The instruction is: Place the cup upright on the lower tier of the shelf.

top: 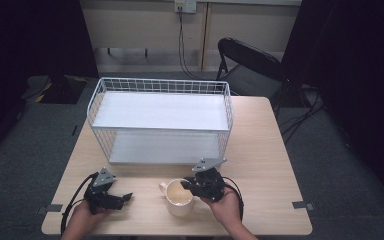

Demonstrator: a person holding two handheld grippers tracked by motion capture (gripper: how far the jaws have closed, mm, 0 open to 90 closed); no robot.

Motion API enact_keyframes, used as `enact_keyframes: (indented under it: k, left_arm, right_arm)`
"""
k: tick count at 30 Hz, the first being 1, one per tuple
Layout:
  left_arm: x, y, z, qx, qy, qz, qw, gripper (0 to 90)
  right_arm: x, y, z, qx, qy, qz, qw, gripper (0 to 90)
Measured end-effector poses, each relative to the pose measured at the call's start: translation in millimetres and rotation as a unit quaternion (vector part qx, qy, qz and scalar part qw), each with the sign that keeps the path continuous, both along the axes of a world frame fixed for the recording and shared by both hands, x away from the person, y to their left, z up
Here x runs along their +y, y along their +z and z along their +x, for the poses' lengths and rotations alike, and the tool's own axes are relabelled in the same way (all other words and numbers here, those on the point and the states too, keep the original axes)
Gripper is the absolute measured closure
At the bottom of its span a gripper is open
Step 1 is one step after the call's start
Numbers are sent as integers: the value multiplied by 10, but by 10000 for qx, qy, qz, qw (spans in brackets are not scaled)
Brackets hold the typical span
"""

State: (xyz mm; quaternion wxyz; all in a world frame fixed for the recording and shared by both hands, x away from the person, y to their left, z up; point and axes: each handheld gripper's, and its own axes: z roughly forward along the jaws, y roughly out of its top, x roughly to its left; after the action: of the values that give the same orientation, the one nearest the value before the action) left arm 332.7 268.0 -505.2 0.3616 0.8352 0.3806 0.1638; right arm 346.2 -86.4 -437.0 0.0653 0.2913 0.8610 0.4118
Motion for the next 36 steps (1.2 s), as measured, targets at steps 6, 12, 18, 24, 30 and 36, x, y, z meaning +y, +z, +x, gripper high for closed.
enact_keyframes:
  k: [6, 12, 18, 24, 30, 36]
  left_arm:
    - [0, 0, 1, -2, -4, 4, 10000, 71]
    - [-2, -1, -1, 9, 12, -16, 10000, 70]
    - [-2, -1, -1, 7, 9, -10, 10000, 70]
    - [-2, -1, -1, 7, 9, -11, 10000, 70]
    - [-2, -1, -1, 6, 9, -10, 10000, 70]
    - [-2, -1, -1, 7, 9, -9, 10000, 70]
  right_arm:
    - [6, -1, -10, -201, -60, -101, 9997, 811]
    - [-31, -7, 5, -207, -134, -50, 9997, 818]
    - [-46, 17, 25, -232, -199, 13, 9995, 820]
    - [-59, 53, 46, -309, -294, 75, 9991, 828]
    - [-57, 93, 73, -345, -360, 40, 9987, 831]
    - [-87, 117, 106, -389, -458, 86, 9982, 833]
